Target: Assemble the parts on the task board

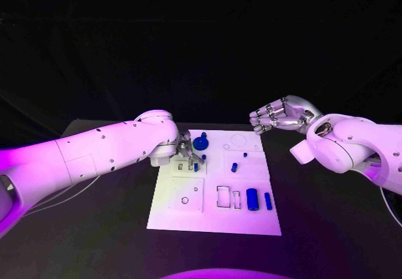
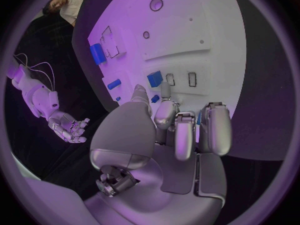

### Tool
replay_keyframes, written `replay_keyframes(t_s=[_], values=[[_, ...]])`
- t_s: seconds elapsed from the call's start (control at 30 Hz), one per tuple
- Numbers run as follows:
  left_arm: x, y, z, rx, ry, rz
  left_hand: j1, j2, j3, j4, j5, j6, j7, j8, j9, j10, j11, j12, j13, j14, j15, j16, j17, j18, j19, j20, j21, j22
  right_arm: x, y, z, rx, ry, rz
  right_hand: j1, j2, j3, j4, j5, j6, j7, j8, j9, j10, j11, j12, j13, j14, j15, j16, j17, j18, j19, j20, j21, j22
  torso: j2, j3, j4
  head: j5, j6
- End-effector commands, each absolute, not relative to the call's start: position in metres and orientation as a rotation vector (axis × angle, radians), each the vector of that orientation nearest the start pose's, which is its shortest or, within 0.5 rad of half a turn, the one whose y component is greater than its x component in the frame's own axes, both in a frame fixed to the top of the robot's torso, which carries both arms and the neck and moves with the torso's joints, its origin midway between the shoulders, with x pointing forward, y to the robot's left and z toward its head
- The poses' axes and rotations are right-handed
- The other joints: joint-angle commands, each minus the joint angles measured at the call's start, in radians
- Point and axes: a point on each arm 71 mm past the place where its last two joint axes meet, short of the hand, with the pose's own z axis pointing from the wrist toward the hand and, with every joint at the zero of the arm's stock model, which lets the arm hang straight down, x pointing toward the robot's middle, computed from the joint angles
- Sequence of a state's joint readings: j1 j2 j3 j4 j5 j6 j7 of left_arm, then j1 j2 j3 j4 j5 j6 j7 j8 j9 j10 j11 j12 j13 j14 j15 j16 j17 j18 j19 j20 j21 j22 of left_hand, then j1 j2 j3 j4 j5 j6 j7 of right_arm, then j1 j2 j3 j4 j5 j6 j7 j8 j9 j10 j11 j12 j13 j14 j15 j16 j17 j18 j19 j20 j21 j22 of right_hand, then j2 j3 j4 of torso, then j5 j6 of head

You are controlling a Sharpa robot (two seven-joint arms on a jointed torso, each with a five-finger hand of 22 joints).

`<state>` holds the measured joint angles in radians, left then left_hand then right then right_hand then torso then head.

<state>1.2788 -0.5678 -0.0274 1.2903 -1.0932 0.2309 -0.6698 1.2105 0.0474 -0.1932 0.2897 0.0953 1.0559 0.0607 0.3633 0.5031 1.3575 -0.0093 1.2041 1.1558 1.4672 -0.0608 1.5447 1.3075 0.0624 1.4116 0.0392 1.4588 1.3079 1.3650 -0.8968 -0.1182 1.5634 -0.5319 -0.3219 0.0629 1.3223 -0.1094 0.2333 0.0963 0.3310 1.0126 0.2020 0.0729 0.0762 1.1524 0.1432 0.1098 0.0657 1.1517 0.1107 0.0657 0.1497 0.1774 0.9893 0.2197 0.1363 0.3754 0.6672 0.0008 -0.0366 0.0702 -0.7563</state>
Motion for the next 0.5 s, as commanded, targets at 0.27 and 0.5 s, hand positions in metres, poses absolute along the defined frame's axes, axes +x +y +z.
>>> replay_keyframes(t_s=[0.27,0.5], values=[[0.5251,0.1498,-0.2043,-0.093,2.382,-0.238,0.019,0.007,0.022,0.001,0.002,-0.014,0.000,0.007,0.015,-0.007,0.000,-0.004,0.000,0.094,-0.005,0.003,0.233,-0.008,0.000,0.003,0.005,0.002,0.4963,-0.2203,-0.1365,0.583,1.687,1.139,-0.010,-0.002,-0.005,-0.003,0.007,-0.003,0.006,-0.005,-0.001,-0.004,0.004,-0.004,-0.001,-0.004,0.000,-0.003,-0.003,0.006,0.004,0.000,-0.007,-0.004,-0.001,0.0005,-0.0002,0.000,-0.005],[0.5244,0.1466,-0.2059,-0.084,2.390,-0.246,0.023,0.007,0.028,0.001,0.002,-0.016,0.000,0.008,0.021,-0.007,0.000,-0.004,0.000,0.094,-0.005,0.003,0.233,-0.008,-0.001,0.003,0.006,0.003,0.4965,-0.2189,-0.1374,0.582,1.690,1.141,-0.010,-0.002,-0.006,-0.004,0.010,-0.004,0.007,-0.005,-0.001,-0.005,0.004,-0.004,-0.001,-0.005,0.001,-0.003,-0.004,0.006,0.005,0.001,-0.009,-0.006,0.000,0.0004,0.0001,0.000,-0.007]])
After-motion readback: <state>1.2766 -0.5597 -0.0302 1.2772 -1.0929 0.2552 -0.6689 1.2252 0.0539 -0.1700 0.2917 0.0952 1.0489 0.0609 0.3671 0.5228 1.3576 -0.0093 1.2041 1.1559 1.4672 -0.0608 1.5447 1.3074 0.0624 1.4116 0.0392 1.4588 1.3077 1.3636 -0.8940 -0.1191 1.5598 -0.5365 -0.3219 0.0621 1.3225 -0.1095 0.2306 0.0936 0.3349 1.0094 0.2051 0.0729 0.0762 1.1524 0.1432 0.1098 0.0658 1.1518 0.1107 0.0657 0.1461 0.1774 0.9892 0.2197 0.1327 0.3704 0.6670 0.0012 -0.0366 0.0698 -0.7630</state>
